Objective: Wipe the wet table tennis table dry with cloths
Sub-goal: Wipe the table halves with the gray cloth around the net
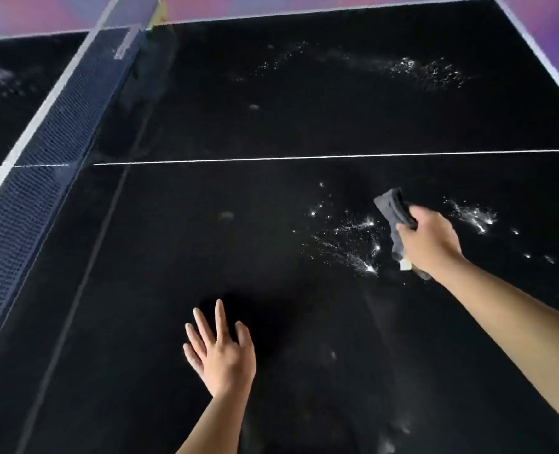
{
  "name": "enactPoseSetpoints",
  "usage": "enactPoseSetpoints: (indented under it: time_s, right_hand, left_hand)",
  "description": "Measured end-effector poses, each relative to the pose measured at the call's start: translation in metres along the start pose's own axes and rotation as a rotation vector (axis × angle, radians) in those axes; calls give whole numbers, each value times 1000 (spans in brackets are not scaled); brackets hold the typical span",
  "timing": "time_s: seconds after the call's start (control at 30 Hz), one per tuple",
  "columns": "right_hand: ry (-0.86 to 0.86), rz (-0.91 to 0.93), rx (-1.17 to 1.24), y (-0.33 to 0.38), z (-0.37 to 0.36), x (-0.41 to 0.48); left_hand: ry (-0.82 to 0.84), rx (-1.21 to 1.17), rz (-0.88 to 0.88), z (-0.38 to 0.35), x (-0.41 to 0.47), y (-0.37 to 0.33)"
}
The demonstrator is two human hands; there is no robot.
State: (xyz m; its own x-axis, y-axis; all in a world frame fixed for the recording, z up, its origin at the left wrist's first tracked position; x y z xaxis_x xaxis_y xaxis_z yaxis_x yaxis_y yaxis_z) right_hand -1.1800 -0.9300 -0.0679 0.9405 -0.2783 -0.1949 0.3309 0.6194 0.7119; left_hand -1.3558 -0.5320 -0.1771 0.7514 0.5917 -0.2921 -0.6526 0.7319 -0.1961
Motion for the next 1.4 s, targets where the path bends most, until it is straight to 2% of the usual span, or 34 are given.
enactPoseSetpoints:
  time_s: [0.1,0.17,0.3,0.37,0.47,0.53,0.8,1.0,1.17,1.27,1.33,1.4]
  right_hand:
    - [-11,148,-280,44,-18,85]
    - [-31,170,-367,63,-32,136]
    - [15,130,-390,84,-74,206]
    - [97,87,-369,83,-106,215]
    - [91,76,-274,71,-134,204]
    - [131,108,-186,63,-148,180]
    - [444,448,52,43,-202,11]
    - [543,523,-42,0,-195,-112]
    - [491,452,-29,-43,-179,-229]
    - [470,340,-43,-71,-174,-299]
    - [502,237,-102,-84,-172,-346]
    - [603,128,-190,-95,-172,-393]
  left_hand:
    - [-81,74,7,-15,3,4]
    - [-120,67,9,-18,4,4]
    - [-186,57,19,-15,8,2]
    - [-191,49,12,-15,8,1]
    - [-187,40,-4,-14,7,1]
    - [-159,62,-10,-17,7,2]
    - [-99,133,1,-19,6,3]
    - [-36,129,-3,-21,5,1]
    - [-11,128,-52,-20,4,-2]
    - [37,127,-105,-21,2,-4]
    - [73,133,-163,-21,-1,-3]
    - [112,144,-237,-22,-3,-5]
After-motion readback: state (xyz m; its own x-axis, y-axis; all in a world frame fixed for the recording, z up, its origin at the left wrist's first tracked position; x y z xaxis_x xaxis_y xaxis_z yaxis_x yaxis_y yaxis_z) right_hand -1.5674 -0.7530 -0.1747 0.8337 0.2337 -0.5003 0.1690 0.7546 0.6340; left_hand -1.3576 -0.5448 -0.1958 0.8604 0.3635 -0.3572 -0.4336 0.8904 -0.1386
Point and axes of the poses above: each hand's wrist, its own x-axis towards the middle knuckle, its own z-axis out of the back of the hand, y = z × x, the point moved 10 cm from there along x, towards the middle knuckle, and after that the axes turned 7 degrees about x, right-handed, at the moved point
